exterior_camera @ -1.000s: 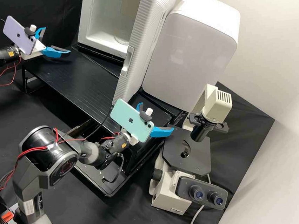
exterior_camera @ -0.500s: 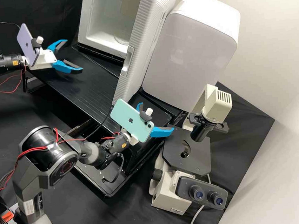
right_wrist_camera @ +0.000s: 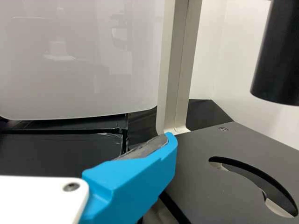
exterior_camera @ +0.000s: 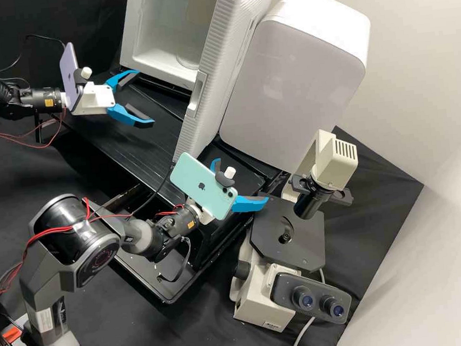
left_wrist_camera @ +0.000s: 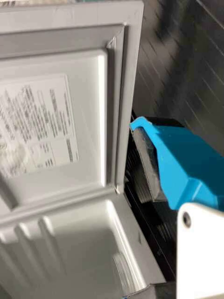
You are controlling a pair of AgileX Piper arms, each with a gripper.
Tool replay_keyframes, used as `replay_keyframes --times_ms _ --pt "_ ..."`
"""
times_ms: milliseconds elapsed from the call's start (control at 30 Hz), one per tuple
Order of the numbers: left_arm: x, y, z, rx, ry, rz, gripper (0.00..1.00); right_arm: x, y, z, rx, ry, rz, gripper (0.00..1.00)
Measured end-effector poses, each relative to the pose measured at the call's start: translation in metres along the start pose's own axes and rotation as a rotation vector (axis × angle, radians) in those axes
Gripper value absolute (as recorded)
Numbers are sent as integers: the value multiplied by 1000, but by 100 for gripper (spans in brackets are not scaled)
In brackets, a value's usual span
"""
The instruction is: Take the petri dish out of the incubator
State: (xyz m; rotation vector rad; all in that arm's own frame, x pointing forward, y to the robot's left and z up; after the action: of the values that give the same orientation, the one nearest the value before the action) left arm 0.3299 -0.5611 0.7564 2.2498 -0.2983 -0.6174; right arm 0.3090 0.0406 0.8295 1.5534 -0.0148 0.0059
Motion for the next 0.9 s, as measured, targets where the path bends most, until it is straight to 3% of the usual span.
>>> replay_keyframes --times_ms 100,200,500,733,900 --pt "13 0 -3 33 8 -21 100 0 0 0 0 0 0 100" --pt "24 -1 -8 29 29 -49 100 0 0 0 0 0 0 100" --pt "58 4 -28 -63 158 -69 100 0 0 0 0 0 0 100" --pt "81 8 -42 -85 249 -71 100 0 0 0 0 0 0 100" --pt "97 15 -49 -57 284 -55 100 0 0 0 0 0 0 100"
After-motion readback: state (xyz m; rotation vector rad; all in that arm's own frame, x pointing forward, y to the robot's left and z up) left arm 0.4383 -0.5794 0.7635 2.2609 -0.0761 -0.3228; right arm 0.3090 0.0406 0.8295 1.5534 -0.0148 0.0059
